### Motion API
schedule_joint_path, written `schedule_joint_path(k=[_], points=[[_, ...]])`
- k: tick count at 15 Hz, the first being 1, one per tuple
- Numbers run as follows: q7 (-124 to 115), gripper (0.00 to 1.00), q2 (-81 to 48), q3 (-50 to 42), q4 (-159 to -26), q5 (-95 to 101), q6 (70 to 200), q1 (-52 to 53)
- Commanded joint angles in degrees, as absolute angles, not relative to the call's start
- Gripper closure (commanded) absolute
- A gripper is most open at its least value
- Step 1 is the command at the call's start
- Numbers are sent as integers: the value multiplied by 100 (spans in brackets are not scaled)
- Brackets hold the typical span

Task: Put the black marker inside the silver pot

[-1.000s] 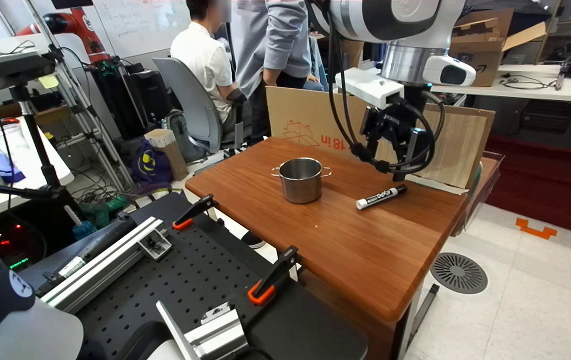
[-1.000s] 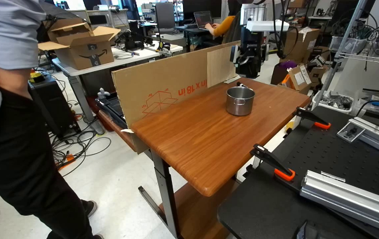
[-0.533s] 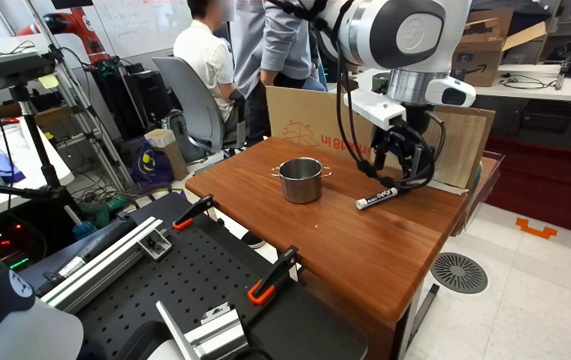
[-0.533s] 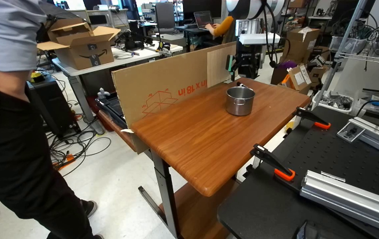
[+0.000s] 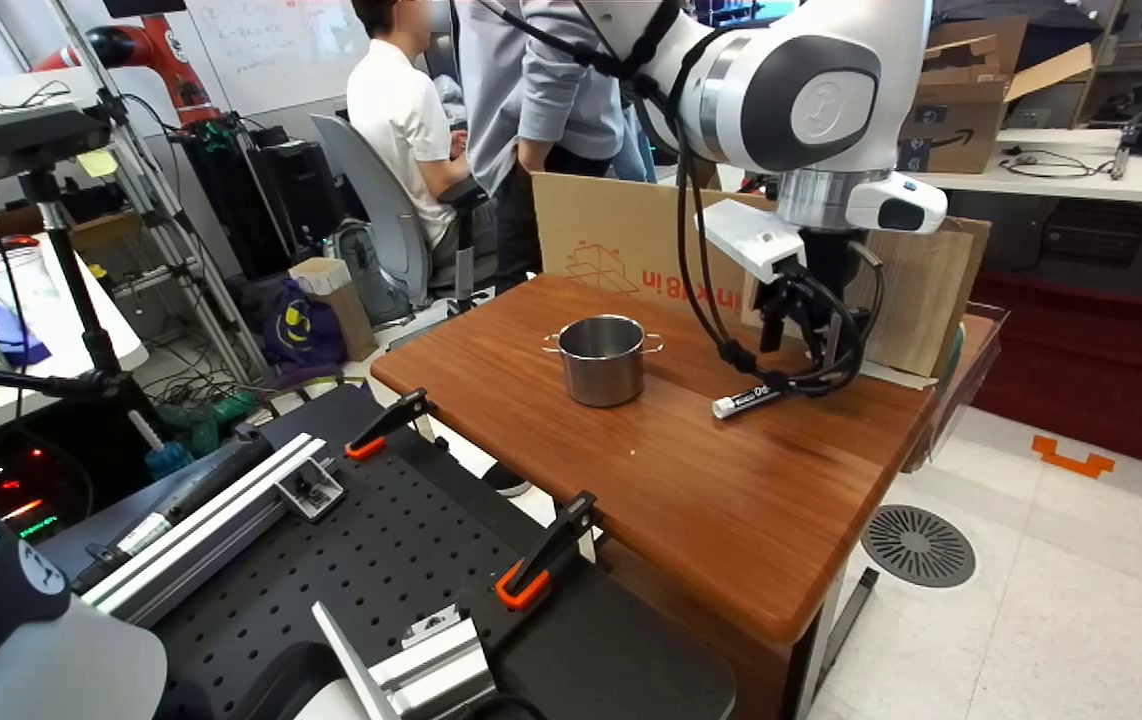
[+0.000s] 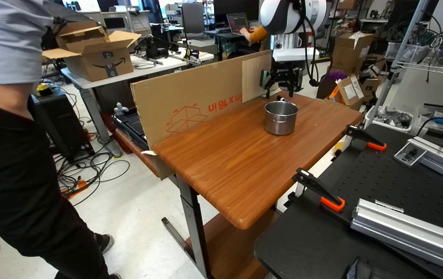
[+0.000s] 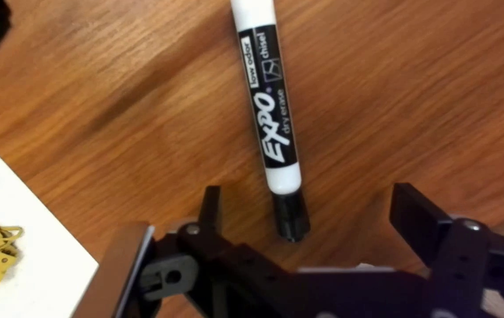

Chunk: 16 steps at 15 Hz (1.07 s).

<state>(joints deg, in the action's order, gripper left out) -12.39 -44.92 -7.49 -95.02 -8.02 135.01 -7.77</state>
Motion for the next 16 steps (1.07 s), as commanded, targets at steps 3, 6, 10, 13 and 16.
schedule_joint_path(k=[3, 6, 10, 13, 16], points=[[-1562, 49, -4711, -886, -9242, -644, 13579, -620], [-1626, 73, -4703, -885, -9224, -595, 13572, -598], [-1523, 99, -4558, -808, -9303, -655, 13526, -658], [-1504, 95, -4344, -796, -9482, -682, 13649, -658], [-1573, 95, -3931, -837, -9857, -644, 13914, -564]])
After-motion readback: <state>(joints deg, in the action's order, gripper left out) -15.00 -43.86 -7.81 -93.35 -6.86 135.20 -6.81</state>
